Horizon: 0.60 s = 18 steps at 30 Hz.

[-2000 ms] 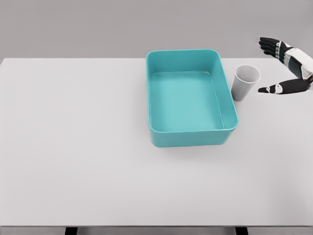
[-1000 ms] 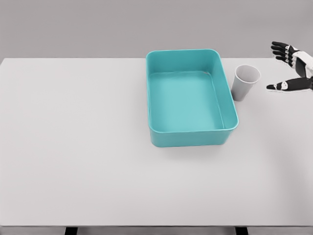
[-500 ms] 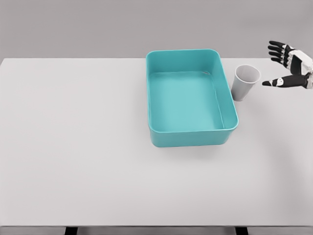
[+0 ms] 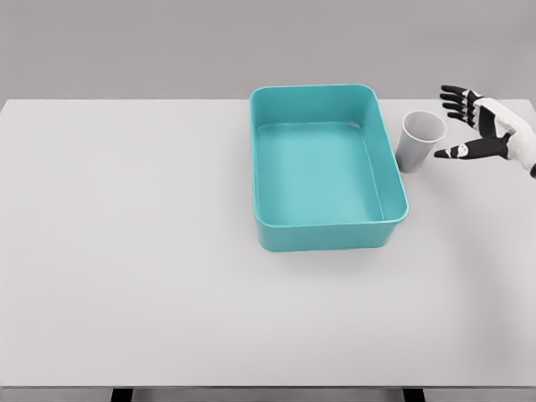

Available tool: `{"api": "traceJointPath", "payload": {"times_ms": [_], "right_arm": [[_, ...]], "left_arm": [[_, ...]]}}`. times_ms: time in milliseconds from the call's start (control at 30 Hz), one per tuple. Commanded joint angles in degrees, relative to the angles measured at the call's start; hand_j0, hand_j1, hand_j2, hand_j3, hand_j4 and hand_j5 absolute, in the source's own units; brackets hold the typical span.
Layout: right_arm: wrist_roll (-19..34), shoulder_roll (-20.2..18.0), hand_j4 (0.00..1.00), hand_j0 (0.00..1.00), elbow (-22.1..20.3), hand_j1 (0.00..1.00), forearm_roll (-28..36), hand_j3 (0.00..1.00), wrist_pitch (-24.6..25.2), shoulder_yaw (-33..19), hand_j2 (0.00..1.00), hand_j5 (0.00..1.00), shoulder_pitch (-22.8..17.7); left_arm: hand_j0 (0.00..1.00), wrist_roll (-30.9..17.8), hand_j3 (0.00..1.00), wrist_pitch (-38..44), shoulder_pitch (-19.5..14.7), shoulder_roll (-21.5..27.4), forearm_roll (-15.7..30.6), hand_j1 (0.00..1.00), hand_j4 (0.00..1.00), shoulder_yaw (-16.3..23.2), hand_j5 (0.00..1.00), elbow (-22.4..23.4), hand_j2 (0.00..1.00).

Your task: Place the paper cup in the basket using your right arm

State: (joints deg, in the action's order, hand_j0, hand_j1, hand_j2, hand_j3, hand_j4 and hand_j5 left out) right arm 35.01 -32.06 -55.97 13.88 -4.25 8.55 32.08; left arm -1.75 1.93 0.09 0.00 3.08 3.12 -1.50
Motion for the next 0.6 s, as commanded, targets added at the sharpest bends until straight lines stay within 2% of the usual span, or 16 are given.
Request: {"api": "traceJointPath", "payload": {"times_ms": [0, 567], "right_arm": [[-0.01, 0.16, 1.0, 1.0, 0.25, 1.0, 0.18, 1.0, -0.14, 0.15, 1.0, 1.0, 0.0], [-0.01, 1.48, 1.0, 1.0, 0.25, 1.0, -1.84, 1.0, -0.4, 0.06, 1.0, 1.0, 0.0]], "left_arm": [[1.0, 0.0, 1.0, -0.09, 0.0, 0.0, 0.0, 1.0, 1.0, 0.04, 1.0, 0.01, 1.0], [1.0, -0.09, 1.0, 0.0, 0.0, 0.0, 0.0, 1.0, 1.0, 0.04, 1.0, 0.01, 1.0]]}}
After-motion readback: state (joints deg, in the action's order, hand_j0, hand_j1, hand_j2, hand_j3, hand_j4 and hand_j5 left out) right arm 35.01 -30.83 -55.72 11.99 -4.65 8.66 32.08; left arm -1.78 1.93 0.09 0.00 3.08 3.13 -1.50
